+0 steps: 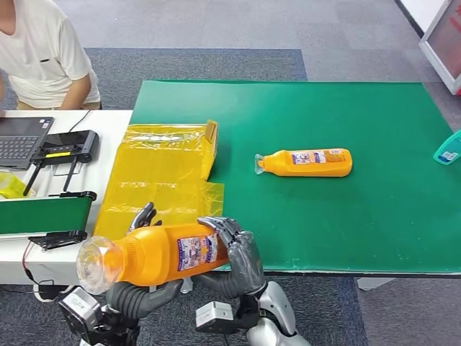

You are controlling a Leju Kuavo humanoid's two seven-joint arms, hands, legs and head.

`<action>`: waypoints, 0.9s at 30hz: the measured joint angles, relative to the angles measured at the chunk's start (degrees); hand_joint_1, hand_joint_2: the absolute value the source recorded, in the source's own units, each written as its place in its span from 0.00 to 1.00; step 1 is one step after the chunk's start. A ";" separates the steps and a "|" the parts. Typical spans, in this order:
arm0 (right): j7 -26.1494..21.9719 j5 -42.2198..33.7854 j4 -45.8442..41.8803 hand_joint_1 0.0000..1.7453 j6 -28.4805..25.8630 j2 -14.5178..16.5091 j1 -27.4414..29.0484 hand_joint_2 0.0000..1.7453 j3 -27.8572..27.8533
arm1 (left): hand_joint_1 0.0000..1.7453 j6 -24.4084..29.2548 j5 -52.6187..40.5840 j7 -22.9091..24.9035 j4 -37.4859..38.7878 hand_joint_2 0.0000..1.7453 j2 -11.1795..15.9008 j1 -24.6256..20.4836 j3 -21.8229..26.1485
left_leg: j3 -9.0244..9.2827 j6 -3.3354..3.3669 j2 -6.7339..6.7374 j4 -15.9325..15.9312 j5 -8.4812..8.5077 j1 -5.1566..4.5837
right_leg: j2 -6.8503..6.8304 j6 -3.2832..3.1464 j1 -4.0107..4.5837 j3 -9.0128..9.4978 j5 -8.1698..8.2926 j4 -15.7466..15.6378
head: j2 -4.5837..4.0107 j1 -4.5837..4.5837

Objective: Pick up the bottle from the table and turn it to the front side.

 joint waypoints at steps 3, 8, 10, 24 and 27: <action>-0.33 1.12 5.01 1.00 -2.07 0.05 -2.23 1.00 3.14 | 0.00 0.12 -1.17 0.68 1.49 1.00 0.57 -1.55 -1.89 | 0.00 0.01 0.01 0.00 0.01 -0.01 | 0.00 0.01 -0.01 0.00 0.01 0.00 | 0.00 -0.01; -0.20 1.22 11.50 1.00 -4.03 0.96 -4.18 1.00 5.85 | 0.00 0.49 -2.03 0.98 3.10 1.00 1.41 -2.48 -3.25 | 0.01 0.00 0.02 0.00 0.01 0.00 | 0.03 -0.01 0.01 -0.04 -0.01 0.00 | 0.00 -0.01; -0.29 1.21 13.19 1.00 -4.28 1.15 -4.68 1.00 6.56 | 0.00 0.49 -2.21 0.99 3.58 1.00 1.73 -2.53 -3.67 | 0.00 0.00 0.04 0.00 0.01 0.00 | 0.03 -0.03 0.02 -0.06 -0.02 0.00 | 0.00 -0.01; -0.35 1.08 17.02 1.00 -4.35 1.61 -5.41 1.00 7.26 | 0.00 0.51 -2.36 0.99 5.58 1.00 2.60 -2.73 -3.94 | -0.01 -0.02 0.05 0.00 -0.01 0.00 | 0.03 -0.03 0.02 -0.07 -0.02 0.00 | 0.00 -0.01; -0.35 1.07 17.39 1.00 -4.36 1.65 -5.48 1.00 7.28 | 0.50 0.51 -2.46 1.02 5.79 1.00 2.69 -2.77 -3.95 | -0.01 -0.02 0.05 0.00 -0.01 0.00 | 0.03 -0.03 0.02 -0.07 -0.02 0.00 | 0.00 -0.01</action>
